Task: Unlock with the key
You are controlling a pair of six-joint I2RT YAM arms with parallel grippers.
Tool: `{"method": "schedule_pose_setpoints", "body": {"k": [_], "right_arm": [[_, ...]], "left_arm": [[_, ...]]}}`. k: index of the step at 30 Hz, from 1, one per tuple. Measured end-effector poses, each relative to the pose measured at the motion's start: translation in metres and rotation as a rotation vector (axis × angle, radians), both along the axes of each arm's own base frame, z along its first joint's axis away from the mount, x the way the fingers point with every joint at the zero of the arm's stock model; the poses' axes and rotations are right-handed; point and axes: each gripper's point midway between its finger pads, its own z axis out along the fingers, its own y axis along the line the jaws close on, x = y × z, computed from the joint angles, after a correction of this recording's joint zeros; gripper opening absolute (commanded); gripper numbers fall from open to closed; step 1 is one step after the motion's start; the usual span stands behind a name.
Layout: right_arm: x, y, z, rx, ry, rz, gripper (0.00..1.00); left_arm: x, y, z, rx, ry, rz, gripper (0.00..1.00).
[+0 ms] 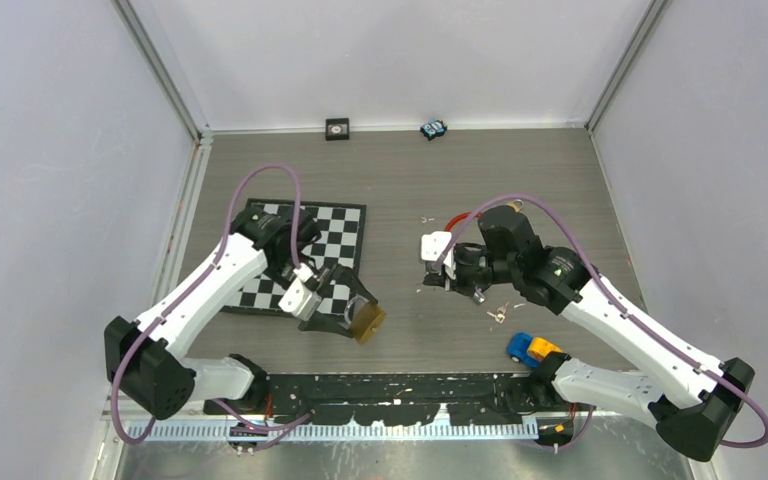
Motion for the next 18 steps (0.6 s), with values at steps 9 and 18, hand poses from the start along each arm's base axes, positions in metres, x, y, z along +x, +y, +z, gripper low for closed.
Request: {"method": "schedule_pose_setpoints", "body": {"k": [9, 18], "right_arm": [[-0.012, -0.002, 0.010, -0.006, 0.012, 0.054, 0.01], [-0.031, 0.000, 0.046, 0.022, -0.027, 0.151, 0.01]], "left_arm": [[-0.004, 0.000, 0.003, -0.012, 0.008, -0.006, 0.00], [-0.002, -0.004, 0.005, -0.032, 0.047, 0.000, 0.00]]}}
